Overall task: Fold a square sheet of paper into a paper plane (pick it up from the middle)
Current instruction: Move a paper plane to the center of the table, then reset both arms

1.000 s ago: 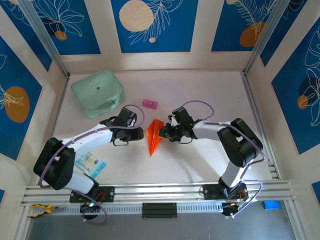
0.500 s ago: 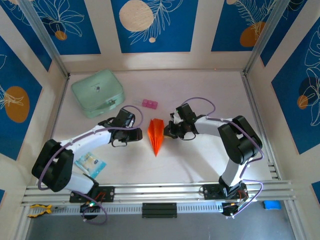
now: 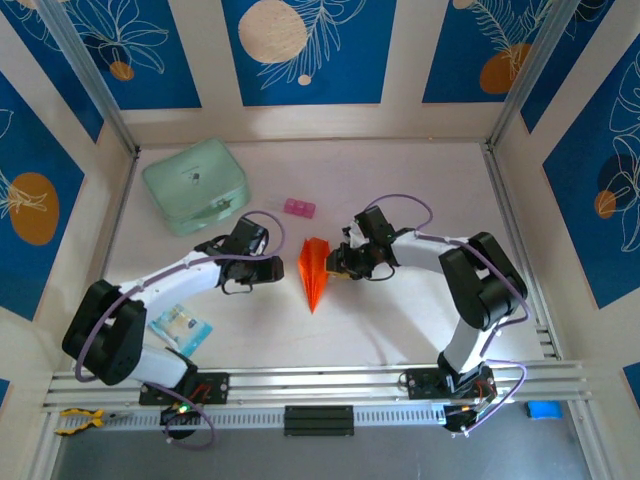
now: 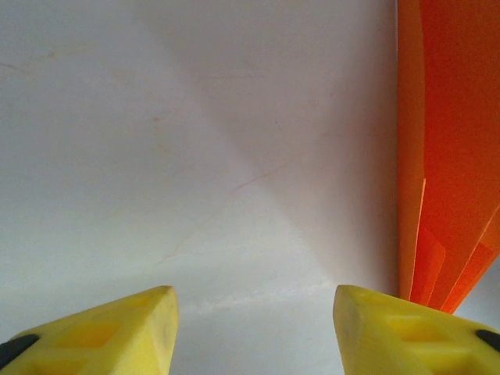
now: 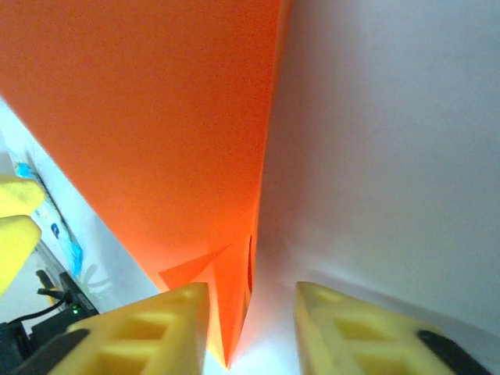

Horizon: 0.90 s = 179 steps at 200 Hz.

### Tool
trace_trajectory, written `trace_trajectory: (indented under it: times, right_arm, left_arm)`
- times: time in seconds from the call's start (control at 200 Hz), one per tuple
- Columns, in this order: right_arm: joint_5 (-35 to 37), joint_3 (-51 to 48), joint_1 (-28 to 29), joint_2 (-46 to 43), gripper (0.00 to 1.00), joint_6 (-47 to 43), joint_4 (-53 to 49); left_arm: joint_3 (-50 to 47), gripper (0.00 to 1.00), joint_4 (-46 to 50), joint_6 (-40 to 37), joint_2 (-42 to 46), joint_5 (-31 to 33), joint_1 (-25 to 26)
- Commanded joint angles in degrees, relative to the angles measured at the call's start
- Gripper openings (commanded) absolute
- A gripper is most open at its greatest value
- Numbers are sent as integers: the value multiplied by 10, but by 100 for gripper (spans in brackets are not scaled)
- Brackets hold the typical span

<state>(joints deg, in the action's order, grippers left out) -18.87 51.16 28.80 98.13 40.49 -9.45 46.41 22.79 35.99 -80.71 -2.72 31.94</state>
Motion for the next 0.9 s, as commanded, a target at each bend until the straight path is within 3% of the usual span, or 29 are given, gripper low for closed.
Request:
trace_trajectory:
  times: [0.0, 0.15, 0.255, 0.32, 0.335, 0.345, 0.435, 0.52, 0.67, 0.77, 0.89]
  right_arm:
    - [39, -9, -10, -76, 43, -23, -47]
    - [192, -34, -36, -201, 55, -55, -116]
    - [360, -58, -44, -291, 64, -96, -131]
    - [439, -90, -43, -331, 79, -165, -87]
    - [453, -101, -45, -339, 96, -187, -70]
    - [459, -108, -45, -343, 100, -199, -56]
    - [521, -179, -61, -358, 99, -315, 72]
    - [515, -211, -115, -327, 99, -333, 147]
    - [419, -221, -194, -260, 99, -335, 246]
    - [317, -249, -246, -219, 99, -322, 369]
    - [233, -248, -274, -191, 100, -349, 428]
  left_arm:
    - [-5, 57, 9, -23, 27, 38, -13]
    - [-19, 66, -3, -56, 65, 122, -30]
    - [-34, 76, -18, -79, 94, 199, -54]
    - [-40, 89, -22, -92, 111, 261, -71]
    - [-41, 93, -23, -94, 115, 275, -76]
    - [-41, 96, -24, -95, 117, 282, -79]
    - [-60, 100, -78, -151, 129, 339, -110]
    - [-84, 100, -145, -189, 125, 377, -156]
    - [-123, 100, -229, -225, 123, 330, -235]
    - [-164, 100, -346, -272, 101, 327, -243]
    - [-203, 100, -484, -335, 55, 284, -244]
